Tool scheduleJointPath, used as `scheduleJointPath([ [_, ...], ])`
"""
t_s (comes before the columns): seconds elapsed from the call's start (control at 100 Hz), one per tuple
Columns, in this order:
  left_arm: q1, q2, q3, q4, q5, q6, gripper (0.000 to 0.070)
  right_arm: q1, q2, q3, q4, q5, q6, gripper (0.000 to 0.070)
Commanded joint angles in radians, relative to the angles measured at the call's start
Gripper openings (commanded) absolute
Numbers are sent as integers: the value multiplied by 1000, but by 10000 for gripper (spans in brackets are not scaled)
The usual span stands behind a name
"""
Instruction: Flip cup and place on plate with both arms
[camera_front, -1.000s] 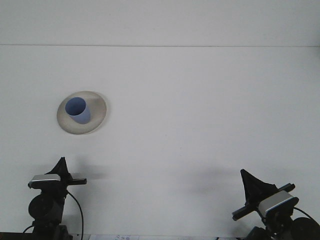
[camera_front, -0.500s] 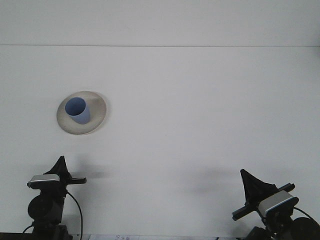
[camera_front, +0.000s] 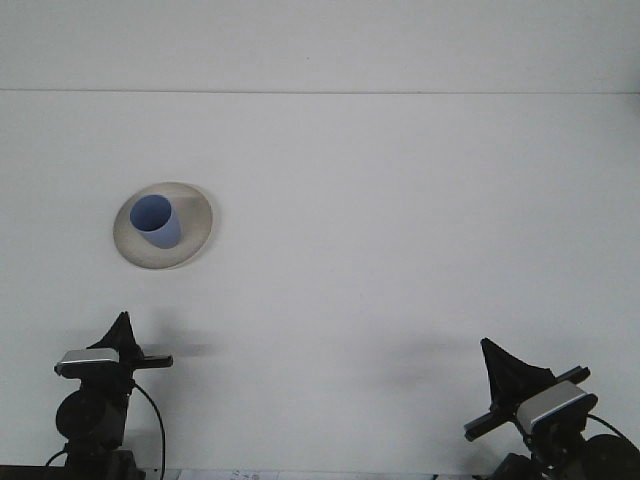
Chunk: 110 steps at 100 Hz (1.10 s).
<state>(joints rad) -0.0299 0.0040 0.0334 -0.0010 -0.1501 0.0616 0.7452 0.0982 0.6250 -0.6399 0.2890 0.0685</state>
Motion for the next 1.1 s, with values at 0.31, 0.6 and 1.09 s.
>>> scheduleJointPath([
  [0.31, 1, -1, -19, 10, 1, -2, 12, -386, -40, -169, 220, -60, -84, 4],
  [0.6, 1, -1, -19, 11, 1, -2, 12, -728, -97, -534, 592, -235, -37, 4],
  [1.09, 1, -1, -19, 10, 1, -2, 12, -785, -97, -612, 607, -237, -19, 4],
])
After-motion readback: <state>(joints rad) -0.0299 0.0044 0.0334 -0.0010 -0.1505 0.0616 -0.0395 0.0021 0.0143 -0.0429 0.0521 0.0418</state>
